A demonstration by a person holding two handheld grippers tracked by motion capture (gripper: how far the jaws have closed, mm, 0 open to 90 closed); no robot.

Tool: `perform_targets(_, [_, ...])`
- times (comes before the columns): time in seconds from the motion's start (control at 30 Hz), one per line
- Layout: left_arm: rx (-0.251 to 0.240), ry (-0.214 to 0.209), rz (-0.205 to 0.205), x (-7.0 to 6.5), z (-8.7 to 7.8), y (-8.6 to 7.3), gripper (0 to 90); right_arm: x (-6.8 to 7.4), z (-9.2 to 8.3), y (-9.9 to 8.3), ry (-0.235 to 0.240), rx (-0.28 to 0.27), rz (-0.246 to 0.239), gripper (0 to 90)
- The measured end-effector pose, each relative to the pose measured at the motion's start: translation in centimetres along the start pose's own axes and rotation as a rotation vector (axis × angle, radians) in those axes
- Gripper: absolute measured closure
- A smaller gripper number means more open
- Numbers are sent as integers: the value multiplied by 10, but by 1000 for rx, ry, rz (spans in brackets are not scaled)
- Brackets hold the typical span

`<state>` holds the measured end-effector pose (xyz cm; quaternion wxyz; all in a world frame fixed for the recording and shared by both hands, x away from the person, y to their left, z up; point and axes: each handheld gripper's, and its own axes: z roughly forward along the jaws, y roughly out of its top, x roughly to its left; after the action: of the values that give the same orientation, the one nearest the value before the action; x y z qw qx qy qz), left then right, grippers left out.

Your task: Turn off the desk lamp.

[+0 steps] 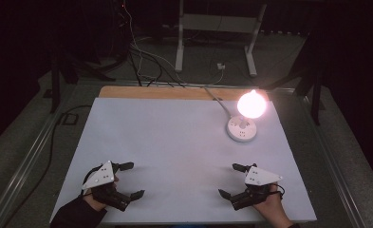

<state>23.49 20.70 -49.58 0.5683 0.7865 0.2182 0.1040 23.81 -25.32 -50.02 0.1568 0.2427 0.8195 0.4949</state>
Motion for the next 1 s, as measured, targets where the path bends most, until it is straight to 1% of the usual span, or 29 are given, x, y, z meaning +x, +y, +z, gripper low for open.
perform_targets(0.1, [-5, 1, 4, 0, -1, 0, 4, -2, 0, 0, 12, 19, 13, 0])
perform_targets(0.17, [-9, -3, 2, 0, -2, 1, 4, -2, 1, 1, 13, 42, 4, 0])
perform_targets(0.23, [-9, -2, 2, -1, -1, 1, 4, -2, 4, 0, 32, 64, 9, 0])
perform_targets(0.3, [1, -1, 3, -1, -1, 1, 4, -1, 6, 0, 42, 83, 7, 0])
perform_targets(0.4, [-3, 0, 0, -1, -1, 1, 4, 2, 6, 2, 57, 70, -12, 0])
perform_targets(0.5, [4, 3, 2, -1, -2, 1, 4, 4, 5, 4, 60, 59, -10, 0])
perform_targets(0.53, [-2, 1, -6, 0, -1, 1, 4, 6, 4, 7, 72, 47, -5, 0])
perform_targets(0.6, [-3, 1, -7, 0, -1, 1, 4, 8, 3, 9, 79, 44, -2, 0])
perform_targets(0.63, [-2, 3, -4, -1, -1, 1, 4, 8, 3, 11, 83, 42, 2, 0])
perform_targets(0.67, [3, 4, 1, -1, -1, 1, 4, 8, 2, 12, 76, 36, 0, 0])
perform_targets(0.83, [-3, 3, -4, 0, -1, 1, 4, 5, 0, 19, 80, 24, 19, 0])
perform_targets(0.9, [0, 4, -2, 0, -1, 0, 5, 3, -3, 24, 67, 13, 15, 0])
perform_targets(0.93, [-7, 2, -8, 0, -1, 1, 4, 2, -4, 26, 66, 9, 19, 0])
perform_targets(1.0, [-6, 4, -8, 0, -1, 1, 4, -1, -6, 29, 70, -7, 35, 0])
